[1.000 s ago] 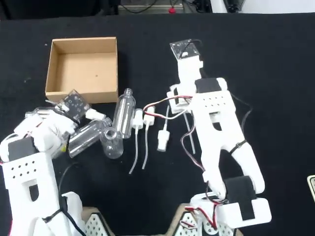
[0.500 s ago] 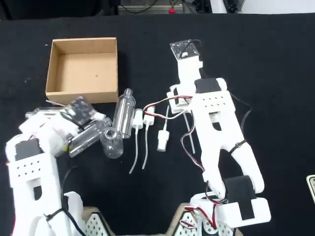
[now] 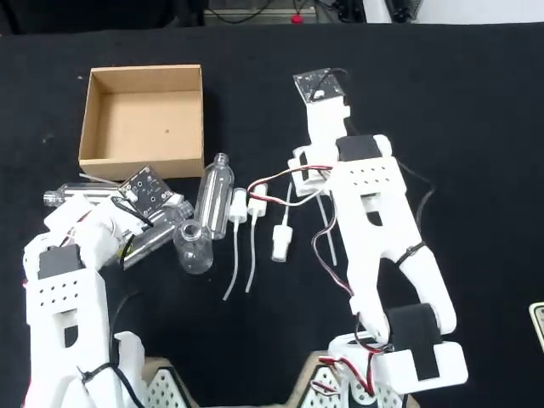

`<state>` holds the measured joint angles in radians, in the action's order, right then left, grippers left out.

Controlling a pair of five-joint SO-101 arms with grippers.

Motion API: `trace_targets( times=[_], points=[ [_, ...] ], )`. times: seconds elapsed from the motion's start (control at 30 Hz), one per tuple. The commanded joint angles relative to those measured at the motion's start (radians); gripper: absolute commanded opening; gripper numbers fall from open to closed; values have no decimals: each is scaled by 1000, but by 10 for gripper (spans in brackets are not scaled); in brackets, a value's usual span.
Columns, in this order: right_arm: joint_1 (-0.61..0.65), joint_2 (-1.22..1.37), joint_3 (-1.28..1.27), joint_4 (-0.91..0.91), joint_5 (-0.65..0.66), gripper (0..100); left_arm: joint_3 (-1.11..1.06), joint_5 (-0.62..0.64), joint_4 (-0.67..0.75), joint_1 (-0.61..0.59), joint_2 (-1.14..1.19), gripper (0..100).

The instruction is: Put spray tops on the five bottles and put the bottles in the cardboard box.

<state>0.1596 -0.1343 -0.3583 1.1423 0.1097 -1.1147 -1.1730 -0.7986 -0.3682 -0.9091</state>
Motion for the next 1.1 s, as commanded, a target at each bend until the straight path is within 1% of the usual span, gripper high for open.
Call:
trace_targets(
  times=[0.0,0.2,0.43,0.53,0.6,0.67,0.9,0.97,1.07],
  points=[
    [8,-45,1,-25,2,21,-1,11,2,8,2,289],
    [8,-45,1,-25,2,21,-1,11,-87,8,-11,288],
    [8,-45,1,-25,2,21,-2,21,-92,4,-11,284],
    [8,-45,1,-25,2,21,-1,57,-63,5,-11,207],
    [8,-45,1,-25,2,21,-4,61,-48,7,-11,145],
    [8,-45,1,-23,2,21,-4,61,-49,7,-11,105],
    [8,-45,1,-23,2,21,16,61,-54,-30,-12,107],
    [8,-45,1,-23,2,21,42,61,-101,-50,-12,105],
    [8,-45,1,-23,2,21,114,57,-227,-68,-12,105]
  ],
)
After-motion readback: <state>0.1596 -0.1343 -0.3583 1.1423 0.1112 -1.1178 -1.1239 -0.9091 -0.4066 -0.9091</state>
